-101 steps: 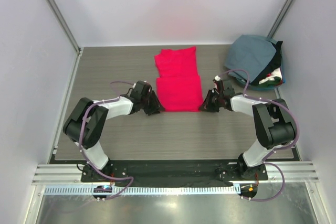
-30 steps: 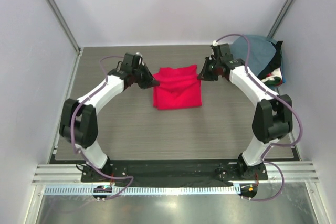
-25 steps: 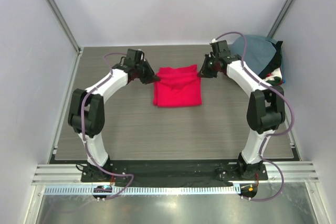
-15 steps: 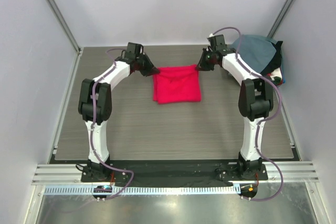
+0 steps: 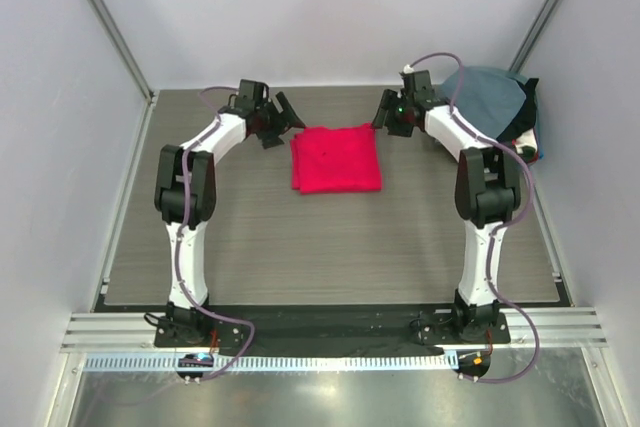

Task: Fold and stack the t-shirts
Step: Fold the tshirt, then neatly place the folded tshirt to the corner

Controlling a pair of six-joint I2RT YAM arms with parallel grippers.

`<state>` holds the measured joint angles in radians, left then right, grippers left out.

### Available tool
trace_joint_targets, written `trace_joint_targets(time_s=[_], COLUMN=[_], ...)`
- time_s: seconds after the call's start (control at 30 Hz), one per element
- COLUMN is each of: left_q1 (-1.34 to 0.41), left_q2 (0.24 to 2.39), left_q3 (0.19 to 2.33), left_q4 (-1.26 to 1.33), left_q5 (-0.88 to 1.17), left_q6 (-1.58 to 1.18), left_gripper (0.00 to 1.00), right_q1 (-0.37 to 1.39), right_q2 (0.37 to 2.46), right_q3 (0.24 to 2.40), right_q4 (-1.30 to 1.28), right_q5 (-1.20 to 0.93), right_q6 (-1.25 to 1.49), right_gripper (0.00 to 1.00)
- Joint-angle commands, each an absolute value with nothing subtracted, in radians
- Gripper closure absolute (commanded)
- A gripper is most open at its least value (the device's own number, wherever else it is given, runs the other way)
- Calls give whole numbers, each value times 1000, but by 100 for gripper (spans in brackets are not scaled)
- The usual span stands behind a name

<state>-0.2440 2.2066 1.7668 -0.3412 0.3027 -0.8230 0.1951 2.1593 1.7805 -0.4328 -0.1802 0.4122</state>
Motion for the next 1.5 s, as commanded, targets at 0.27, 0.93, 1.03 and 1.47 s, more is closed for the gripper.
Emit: trace_joint_targets(time_s=[0.27, 0.93, 1.03, 1.47], left_q1=[-305, -331, -339, -287], left_q2=[2016, 2215, 2240, 2228], left_q3=[1525, 1703, 1723, 1724], left_q4=[-259, -410, -413, -500], left_q5=[170, 159, 170, 88], left_q6=[-695, -721, -726, -617], left_gripper=[26, 54, 56, 100], right_q1=[195, 209, 207, 209], right_q2=[1766, 1476, 1482, 1494], right_q3=[1199, 801, 793, 716], right_q4=[-75, 213, 242, 334], right_q5=[-277, -281, -281, -268], right_q6=[419, 474, 476, 494], right_gripper=[41, 44, 44, 44])
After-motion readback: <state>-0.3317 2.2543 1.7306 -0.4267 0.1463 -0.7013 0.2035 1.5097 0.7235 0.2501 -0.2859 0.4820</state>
